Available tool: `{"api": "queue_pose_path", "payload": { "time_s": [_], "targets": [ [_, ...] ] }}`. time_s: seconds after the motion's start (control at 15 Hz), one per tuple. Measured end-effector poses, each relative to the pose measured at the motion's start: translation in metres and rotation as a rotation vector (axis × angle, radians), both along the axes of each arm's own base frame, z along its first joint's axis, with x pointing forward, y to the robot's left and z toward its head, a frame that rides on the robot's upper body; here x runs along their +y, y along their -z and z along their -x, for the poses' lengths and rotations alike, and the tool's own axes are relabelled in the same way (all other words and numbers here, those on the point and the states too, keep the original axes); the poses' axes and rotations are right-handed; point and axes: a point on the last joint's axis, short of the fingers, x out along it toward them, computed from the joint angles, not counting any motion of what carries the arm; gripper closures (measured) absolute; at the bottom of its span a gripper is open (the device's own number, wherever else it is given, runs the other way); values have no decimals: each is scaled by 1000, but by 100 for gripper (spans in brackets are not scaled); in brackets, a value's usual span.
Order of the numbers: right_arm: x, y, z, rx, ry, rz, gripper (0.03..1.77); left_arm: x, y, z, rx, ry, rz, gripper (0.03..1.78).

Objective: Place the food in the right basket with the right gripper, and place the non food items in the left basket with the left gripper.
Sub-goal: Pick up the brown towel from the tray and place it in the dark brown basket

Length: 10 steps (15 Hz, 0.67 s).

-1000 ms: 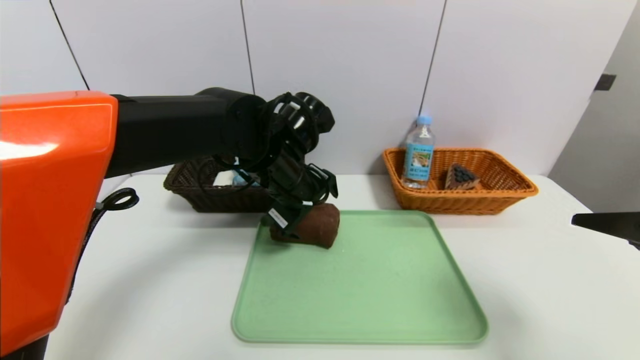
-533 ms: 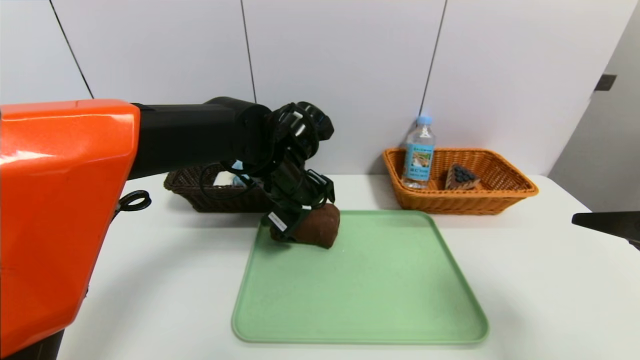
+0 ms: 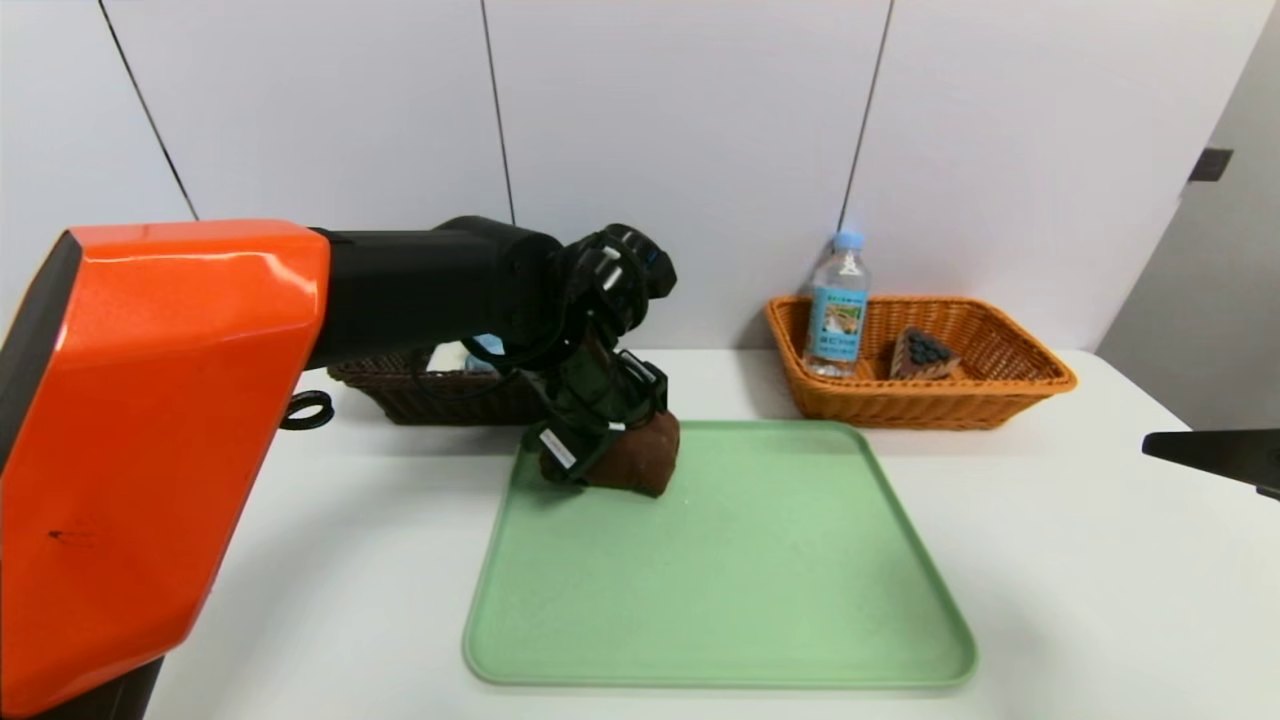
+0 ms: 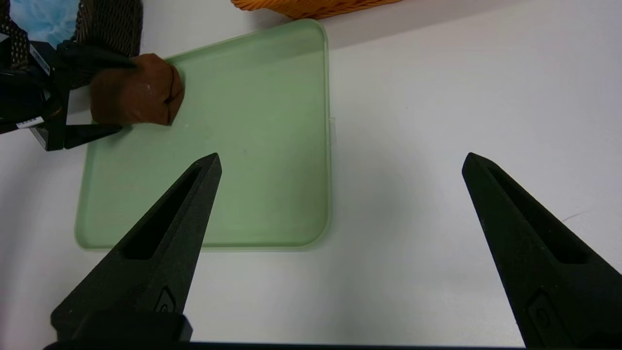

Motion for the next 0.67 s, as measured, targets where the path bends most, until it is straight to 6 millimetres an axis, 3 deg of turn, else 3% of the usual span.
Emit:
{"api": "queue_pose_path", "payload": {
  "time_s": [0.67],
  "targets": [
    [0,1,0,4,-13,-6,9,-7,17,-9,-6,10,-28,12]
  ]
}}
